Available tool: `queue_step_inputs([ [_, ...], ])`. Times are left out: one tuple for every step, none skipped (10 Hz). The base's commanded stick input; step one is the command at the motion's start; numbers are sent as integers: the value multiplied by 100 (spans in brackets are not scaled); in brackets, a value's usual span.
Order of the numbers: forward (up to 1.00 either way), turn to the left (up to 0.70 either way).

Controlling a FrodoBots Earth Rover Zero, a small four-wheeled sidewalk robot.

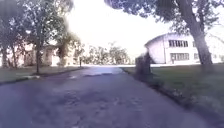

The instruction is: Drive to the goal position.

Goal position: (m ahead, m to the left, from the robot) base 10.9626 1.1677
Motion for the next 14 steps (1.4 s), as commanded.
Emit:
queue_step_inputs([
  [50,0],
  [50,0],
  [50,0],
  [50,0],
  [50,0],
  [50,0],
  [50,0],
  [50,0],
  [50,0],
  [50,0],
  [50,0],
  [50,0],
  [50,0],
  [50,0],
])
